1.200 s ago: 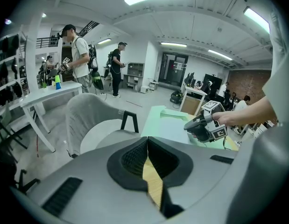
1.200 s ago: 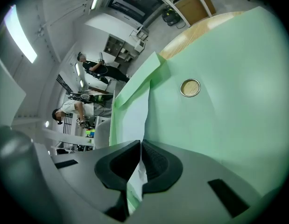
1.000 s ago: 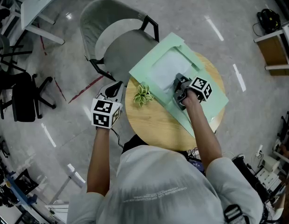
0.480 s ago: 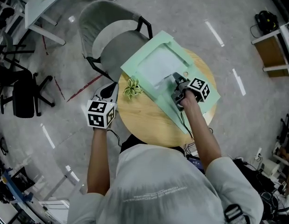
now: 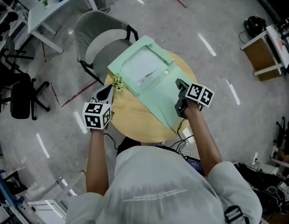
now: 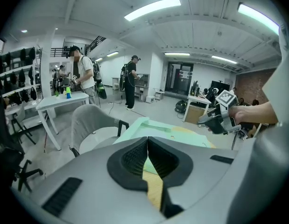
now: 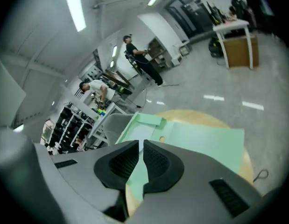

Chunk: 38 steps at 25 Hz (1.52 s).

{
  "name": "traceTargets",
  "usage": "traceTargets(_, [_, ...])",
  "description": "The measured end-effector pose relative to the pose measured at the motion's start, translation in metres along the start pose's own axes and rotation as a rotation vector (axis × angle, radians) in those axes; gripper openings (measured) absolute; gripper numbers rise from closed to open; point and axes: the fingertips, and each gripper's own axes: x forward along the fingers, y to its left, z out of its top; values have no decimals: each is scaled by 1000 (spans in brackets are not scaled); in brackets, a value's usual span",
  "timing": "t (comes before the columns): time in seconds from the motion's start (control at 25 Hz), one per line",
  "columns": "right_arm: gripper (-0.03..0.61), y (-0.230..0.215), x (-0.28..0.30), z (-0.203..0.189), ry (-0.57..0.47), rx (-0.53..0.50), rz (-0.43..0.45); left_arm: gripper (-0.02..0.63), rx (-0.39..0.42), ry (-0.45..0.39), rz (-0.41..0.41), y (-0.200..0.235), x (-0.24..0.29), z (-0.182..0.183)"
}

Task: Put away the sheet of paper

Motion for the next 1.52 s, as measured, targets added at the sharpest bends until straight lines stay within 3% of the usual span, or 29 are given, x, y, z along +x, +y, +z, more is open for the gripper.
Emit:
traceTargets(0.08, [32, 13, -30, 12, -37, -131, 18, 18, 21, -19, 3, -18, -11, 7])
traceTargets(0.28, [28, 54, -94, 31, -93, -439, 130, 18, 81, -100, 24, -63, -38, 33])
traceTargets(0.48, [28, 86, -163, 41, -190, -855, 112, 18, 143, -182, 59, -102, -73, 60])
traceTargets(0.56, [28, 94, -188, 41, -218, -952, 128, 18, 163, -215, 63, -119, -85, 68])
traceTargets(0.96, [28, 142, -280, 52, -371, -1106, 245, 18, 299, -338, 105, -176, -147, 115])
traceTargets(1.28, [28, 174, -306, 50, -437, -1155, 320, 18, 364, -391, 93, -198, -176, 139])
traceTargets(1.52, [28, 178, -305, 44, -430, -1189, 323, 18, 383, -405, 77, -207, -179, 144])
